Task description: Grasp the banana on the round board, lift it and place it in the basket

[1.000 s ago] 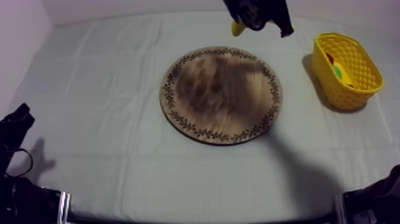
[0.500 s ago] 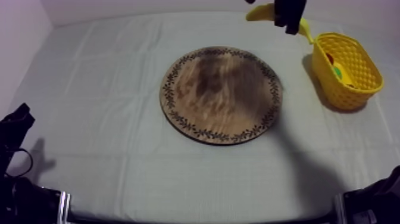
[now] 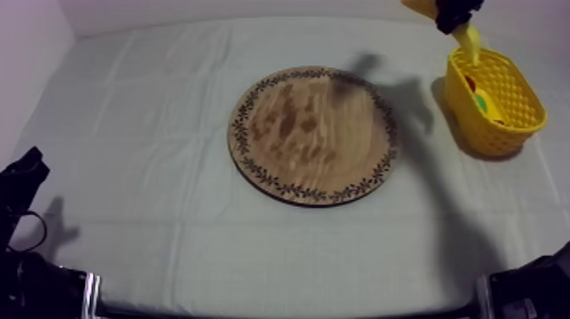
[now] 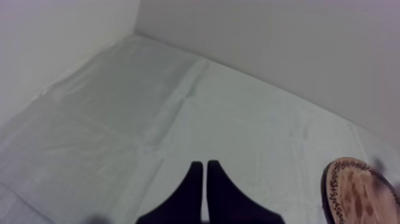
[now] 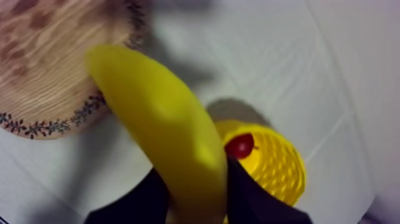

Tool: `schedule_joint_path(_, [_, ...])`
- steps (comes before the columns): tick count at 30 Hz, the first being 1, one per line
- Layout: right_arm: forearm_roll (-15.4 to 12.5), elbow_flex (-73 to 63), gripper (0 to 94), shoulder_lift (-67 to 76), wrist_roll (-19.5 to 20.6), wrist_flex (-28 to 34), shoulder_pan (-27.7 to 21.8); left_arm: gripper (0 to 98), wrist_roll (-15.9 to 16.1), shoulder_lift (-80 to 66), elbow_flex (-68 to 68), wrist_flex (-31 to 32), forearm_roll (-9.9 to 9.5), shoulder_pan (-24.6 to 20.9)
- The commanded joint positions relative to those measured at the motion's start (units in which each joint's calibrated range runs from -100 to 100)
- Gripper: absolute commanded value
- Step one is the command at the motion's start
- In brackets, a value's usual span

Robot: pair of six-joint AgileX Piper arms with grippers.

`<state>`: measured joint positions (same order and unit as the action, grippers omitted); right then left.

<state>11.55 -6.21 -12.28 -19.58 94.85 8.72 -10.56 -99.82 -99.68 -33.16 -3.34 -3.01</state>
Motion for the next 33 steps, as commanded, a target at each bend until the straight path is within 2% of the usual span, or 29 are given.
schedule_joint_path(1, [0.00, -0.12, 25.4, -0.19, 0.74, 0.22, -2.19, 0.1, -0.01, 0.00, 0.01, 0.01, -0.01, 0.01])
schedule_joint_path(15, [0.44, 1.13, 25.9, -1.31, 2.10, 0.34, -10.94, 0.1, -0.01, 0.00, 0.01, 0.01, -0.01, 0.01])
schedule_joint_path(24, [0.45, 2.06, 26.3, -2.42, 2.27, 0.01, -12.08, 0.1, -0.01, 0.00, 0.01, 0.01, -0.01, 0.01])
schedule_joint_path(33, [0.11, 7.58, 26.9, -6.25, 3.76, -3.70, -12.70, 0.1, -0.02, 0.00, 0.01, 0.01, -0.01, 0.01])
